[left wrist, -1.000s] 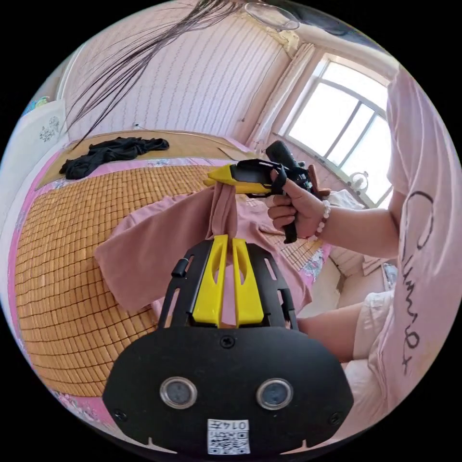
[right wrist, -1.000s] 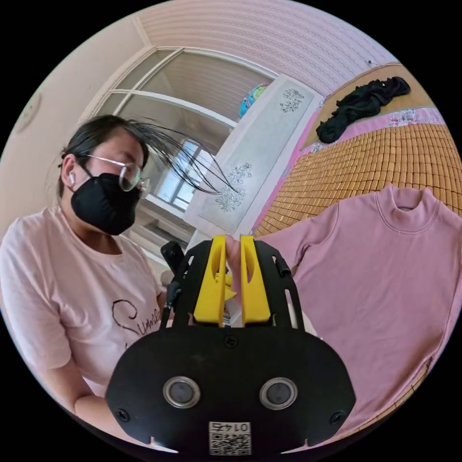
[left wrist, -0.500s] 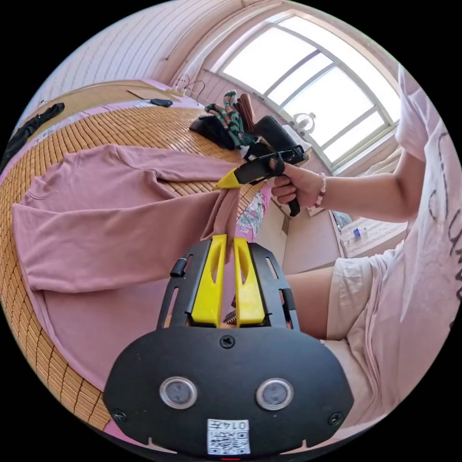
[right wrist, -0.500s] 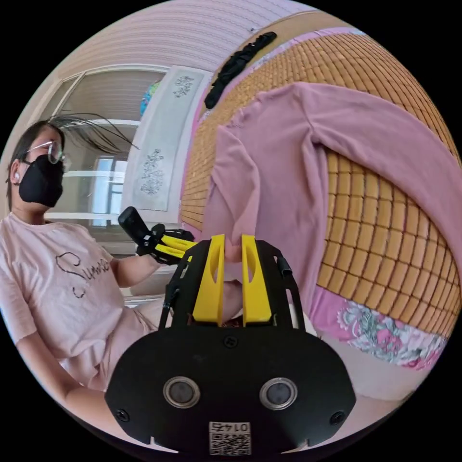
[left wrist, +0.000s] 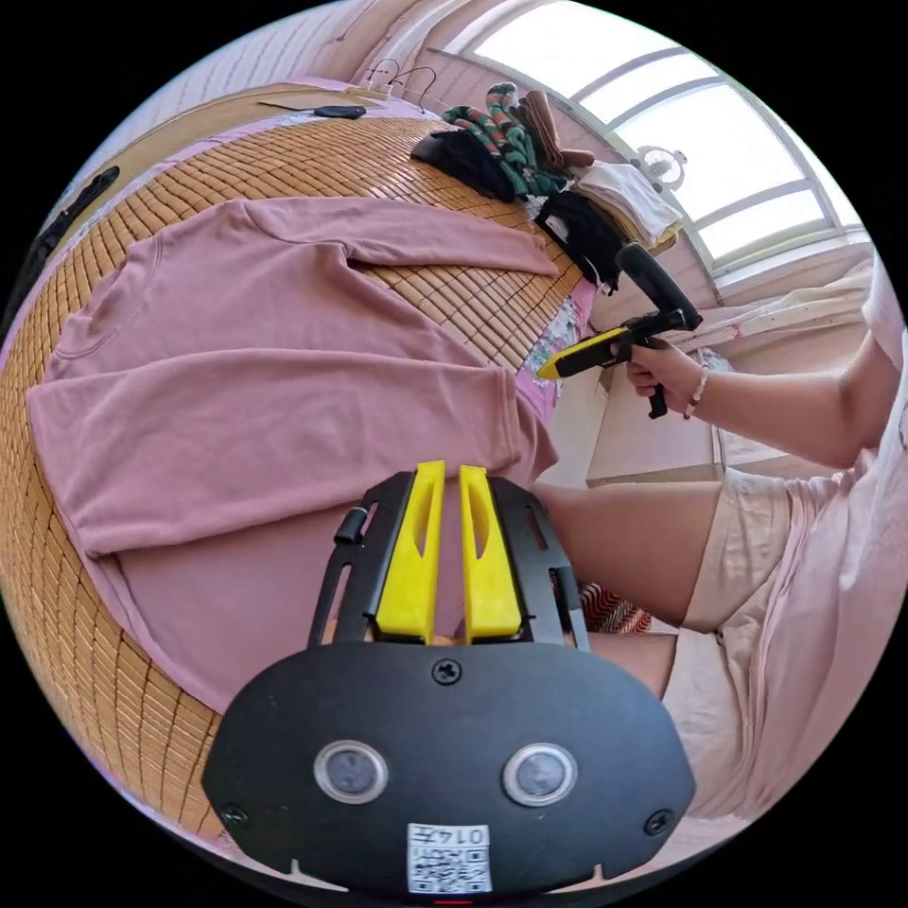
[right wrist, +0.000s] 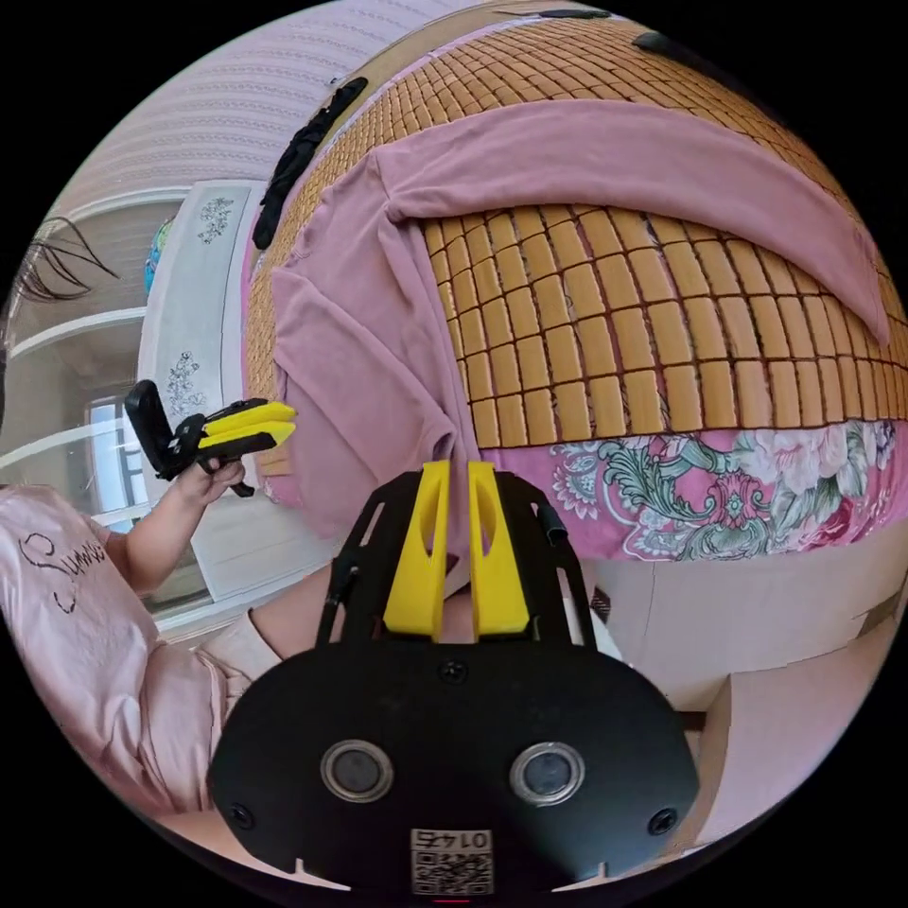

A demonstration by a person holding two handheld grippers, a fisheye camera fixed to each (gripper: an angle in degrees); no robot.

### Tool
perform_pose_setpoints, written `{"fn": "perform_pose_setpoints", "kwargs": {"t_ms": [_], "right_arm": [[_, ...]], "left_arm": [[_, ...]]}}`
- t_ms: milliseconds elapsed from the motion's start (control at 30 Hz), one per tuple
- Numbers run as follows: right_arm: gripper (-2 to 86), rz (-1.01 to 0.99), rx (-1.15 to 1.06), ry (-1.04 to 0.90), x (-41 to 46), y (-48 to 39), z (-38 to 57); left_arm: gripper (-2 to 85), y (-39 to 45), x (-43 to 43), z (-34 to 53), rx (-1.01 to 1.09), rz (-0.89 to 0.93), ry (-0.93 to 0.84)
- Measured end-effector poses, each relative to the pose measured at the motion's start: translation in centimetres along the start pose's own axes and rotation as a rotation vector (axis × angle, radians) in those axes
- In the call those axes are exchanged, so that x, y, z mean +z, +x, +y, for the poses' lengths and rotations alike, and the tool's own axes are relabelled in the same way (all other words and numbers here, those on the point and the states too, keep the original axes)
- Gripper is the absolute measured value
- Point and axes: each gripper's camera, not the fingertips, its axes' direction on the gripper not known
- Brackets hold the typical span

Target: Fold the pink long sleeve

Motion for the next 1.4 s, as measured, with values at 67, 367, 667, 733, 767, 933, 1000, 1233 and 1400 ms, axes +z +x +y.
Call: {"fn": "perform_pose_setpoints", "kwargs": {"t_ms": [67,367,667,733,767,933,1000,1233,1400], "right_arm": [[2.1,-0.067,0.01,0.038,0.6,0.5,0.3],[2.7,0.116,0.116,0.223,-1.4,5.0,1.9],[5.6,0.244,0.25,0.474,-5.8,11.8,2.4],[6.5,0.339,0.227,0.52,-6.4,12.5,2.2],[6.8,0.355,0.227,0.519,-6.4,12.8,2.1],[10.6,0.406,0.228,0.559,-7.0,15.5,0.5],[11.2,0.394,0.252,0.574,-7.1,16.6,0.1],[10.0,0.371,0.302,0.548,-5.9,19.3,-1.1],[7.1,0.362,0.248,0.522,-5.1,18.8,-1.5]], "left_arm": [[5.5,-1.0,0.9,-3.3,-0.016,-0.074,-0.003],[6.7,-0.9,9.0,-23.1,0.192,-0.147,-0.069],[7.6,2.8,19.7,-37.0,0.233,-0.219,-0.173],[8.5,4.0,22.4,-39.8,0.276,-0.292,-0.196],[8.7,4.3,23.0,-40.5,0.289,-0.309,-0.203],[10.3,5.9,28.1,-45.3,0.374,-0.397,-0.278],[10.4,6.2,29.2,-46.4,0.377,-0.401,-0.297],[10.5,6.8,32.3,-48.6,0.407,-0.439,-0.35],[10.8,7.1,33.1,-48.8,0.426,-0.438,-0.367]]}}
